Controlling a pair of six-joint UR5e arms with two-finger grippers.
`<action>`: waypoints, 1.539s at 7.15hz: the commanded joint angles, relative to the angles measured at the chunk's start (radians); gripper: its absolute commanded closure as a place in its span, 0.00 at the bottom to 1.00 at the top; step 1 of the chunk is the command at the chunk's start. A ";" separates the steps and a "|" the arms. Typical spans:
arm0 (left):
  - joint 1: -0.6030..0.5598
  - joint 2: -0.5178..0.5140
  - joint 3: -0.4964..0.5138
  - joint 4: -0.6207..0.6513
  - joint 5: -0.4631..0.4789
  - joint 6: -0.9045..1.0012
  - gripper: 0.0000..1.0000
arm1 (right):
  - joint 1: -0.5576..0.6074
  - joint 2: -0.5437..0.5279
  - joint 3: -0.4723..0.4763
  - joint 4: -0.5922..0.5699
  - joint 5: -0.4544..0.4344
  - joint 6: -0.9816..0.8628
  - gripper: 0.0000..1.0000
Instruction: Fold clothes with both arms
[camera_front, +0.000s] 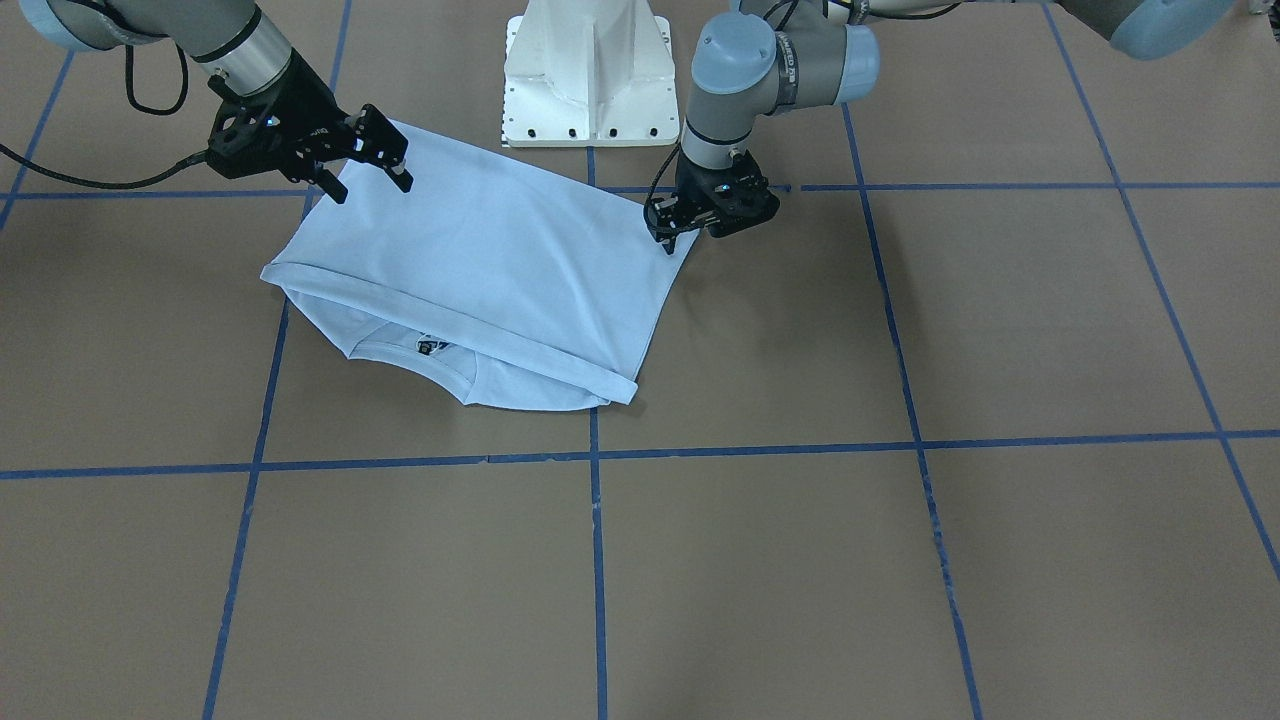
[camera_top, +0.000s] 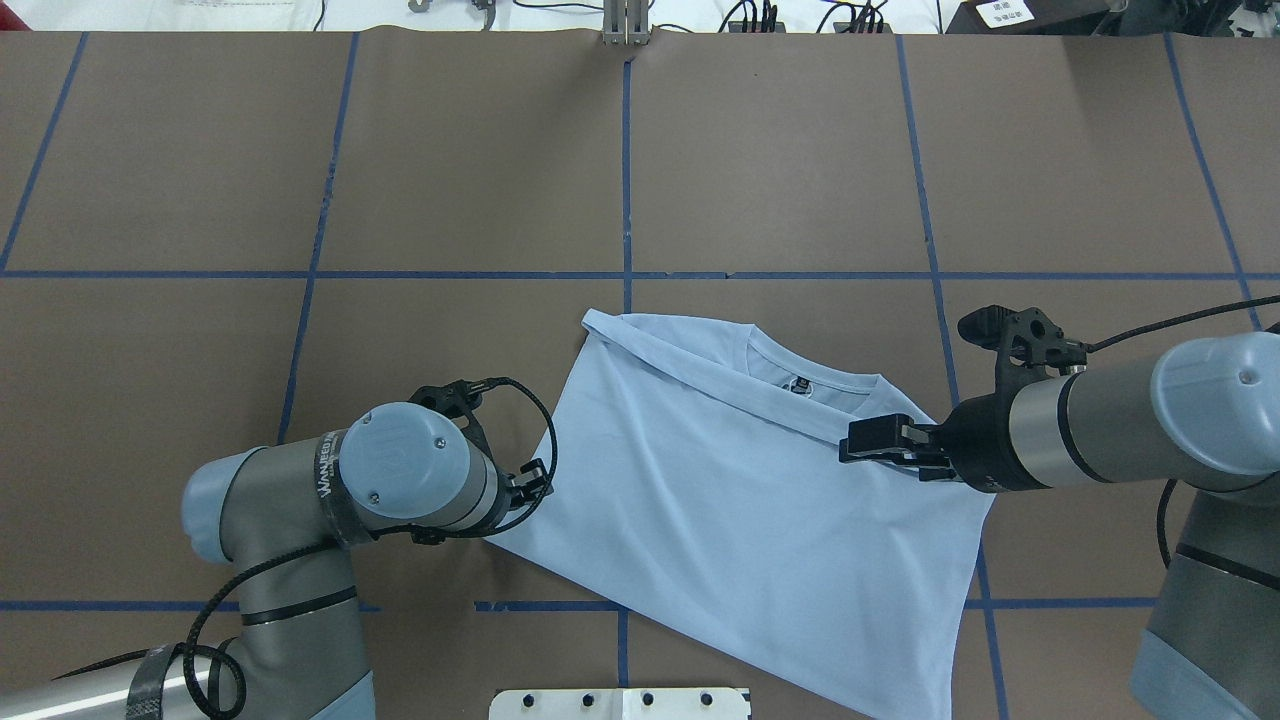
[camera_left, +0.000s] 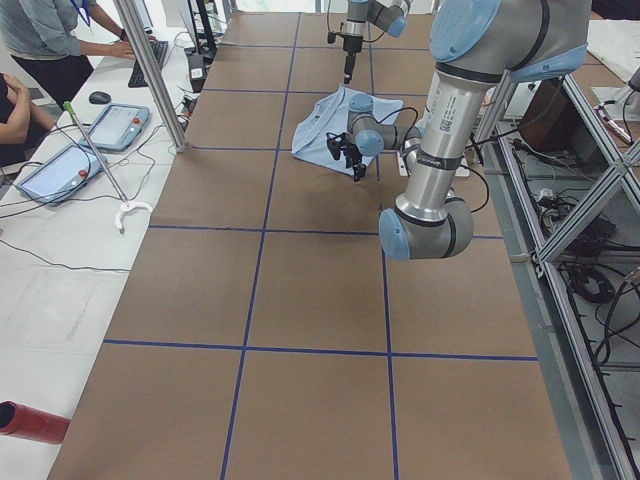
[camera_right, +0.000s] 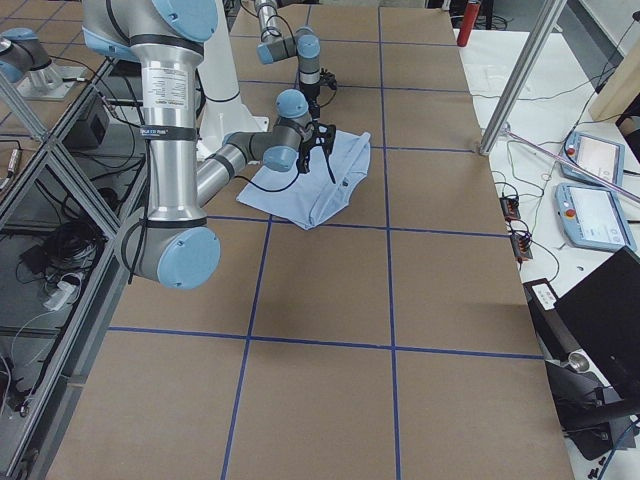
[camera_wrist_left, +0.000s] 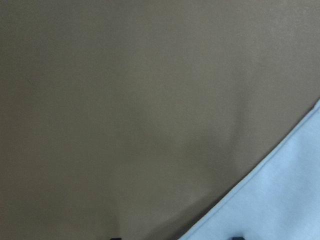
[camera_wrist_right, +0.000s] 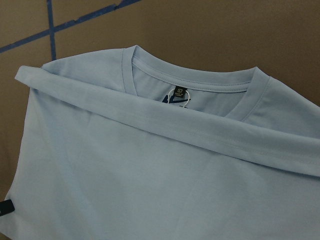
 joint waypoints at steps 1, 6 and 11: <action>0.005 -0.001 0.002 0.001 -0.002 -0.001 0.21 | 0.001 0.000 0.000 0.000 0.000 0.000 0.00; 0.011 -0.004 -0.009 0.003 -0.005 -0.039 0.56 | 0.002 0.000 0.000 0.000 0.000 0.003 0.00; 0.013 -0.001 -0.015 0.018 -0.002 -0.041 1.00 | 0.002 0.000 0.000 0.000 0.000 0.004 0.00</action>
